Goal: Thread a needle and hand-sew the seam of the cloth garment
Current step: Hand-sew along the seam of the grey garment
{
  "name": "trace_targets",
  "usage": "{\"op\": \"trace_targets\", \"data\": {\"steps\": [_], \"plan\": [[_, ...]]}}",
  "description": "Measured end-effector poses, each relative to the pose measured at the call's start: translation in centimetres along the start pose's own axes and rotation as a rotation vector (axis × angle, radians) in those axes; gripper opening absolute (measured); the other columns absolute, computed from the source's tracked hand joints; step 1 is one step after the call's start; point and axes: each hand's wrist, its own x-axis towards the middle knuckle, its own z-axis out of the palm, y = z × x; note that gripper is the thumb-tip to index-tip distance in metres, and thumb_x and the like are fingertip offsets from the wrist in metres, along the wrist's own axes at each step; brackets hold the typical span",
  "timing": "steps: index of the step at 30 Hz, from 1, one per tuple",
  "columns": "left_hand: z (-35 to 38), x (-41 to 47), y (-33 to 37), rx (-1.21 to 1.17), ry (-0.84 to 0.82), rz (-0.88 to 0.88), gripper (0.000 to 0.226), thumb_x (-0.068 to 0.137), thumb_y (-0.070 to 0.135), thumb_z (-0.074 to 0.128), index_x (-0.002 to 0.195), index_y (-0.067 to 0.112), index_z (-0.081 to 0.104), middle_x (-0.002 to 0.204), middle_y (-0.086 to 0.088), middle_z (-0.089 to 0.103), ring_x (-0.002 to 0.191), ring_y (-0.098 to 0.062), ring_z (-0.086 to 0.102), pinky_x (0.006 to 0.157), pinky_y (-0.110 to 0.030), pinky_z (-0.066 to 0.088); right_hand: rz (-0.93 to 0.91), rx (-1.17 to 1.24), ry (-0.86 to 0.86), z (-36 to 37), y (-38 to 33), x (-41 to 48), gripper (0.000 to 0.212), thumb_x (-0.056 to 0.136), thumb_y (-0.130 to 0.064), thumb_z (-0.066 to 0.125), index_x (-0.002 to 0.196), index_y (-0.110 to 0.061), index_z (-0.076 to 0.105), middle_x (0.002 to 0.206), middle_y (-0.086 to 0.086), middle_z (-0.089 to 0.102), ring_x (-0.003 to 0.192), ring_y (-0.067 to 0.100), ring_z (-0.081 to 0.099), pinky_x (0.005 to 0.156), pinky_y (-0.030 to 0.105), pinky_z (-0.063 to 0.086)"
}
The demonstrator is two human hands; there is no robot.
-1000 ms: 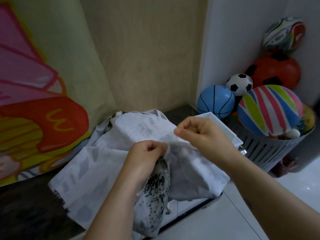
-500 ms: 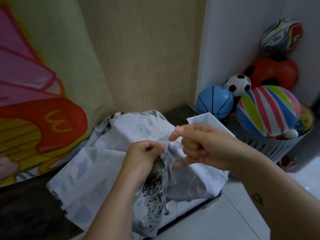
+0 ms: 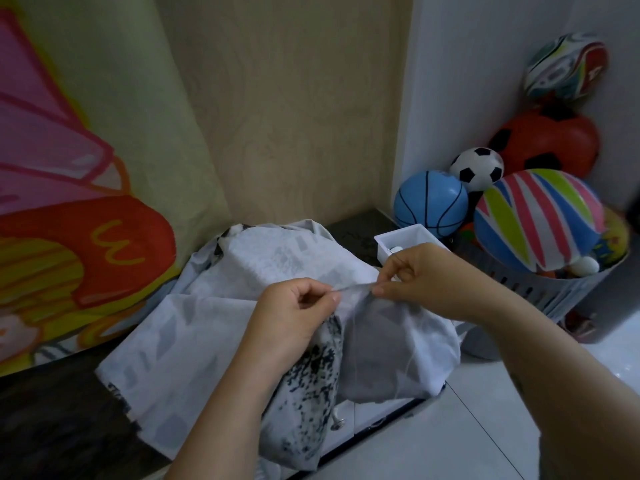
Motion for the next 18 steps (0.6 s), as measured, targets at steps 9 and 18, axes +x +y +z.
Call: {"op": "trace_targets", "data": {"steps": [9,18], "plan": [[0.3,0.4,-0.1,-0.035,0.042,-0.108,0.010,0.086,0.024,0.069,0.077,0.026,0.072,0.073,0.013,0.073,0.071,0.000,0.067,0.067,-0.013,0.049,-0.023,0.068,0.084,-0.7,-1.7,-1.2,0.024,0.101,-0.024,0.036,0.089,-0.022,0.058,0.082,-0.001,0.057,0.069,0.012,0.053,0.060,0.026,0.044],[0.4,0.3,-0.2,-0.026,0.064,-0.107,0.010,0.085,0.023,0.070,0.076,0.024,0.073,0.073,0.011,0.073,0.071,-0.001,0.067,0.067,-0.014,0.049,-0.010,-0.116,-0.210,2.1,-2.8,-2.0,0.028,0.096,-0.014,0.044,0.075,-0.029,0.057,0.056,-0.006,0.062,0.049,-0.001,0.053,0.073,0.027,0.054]]}}
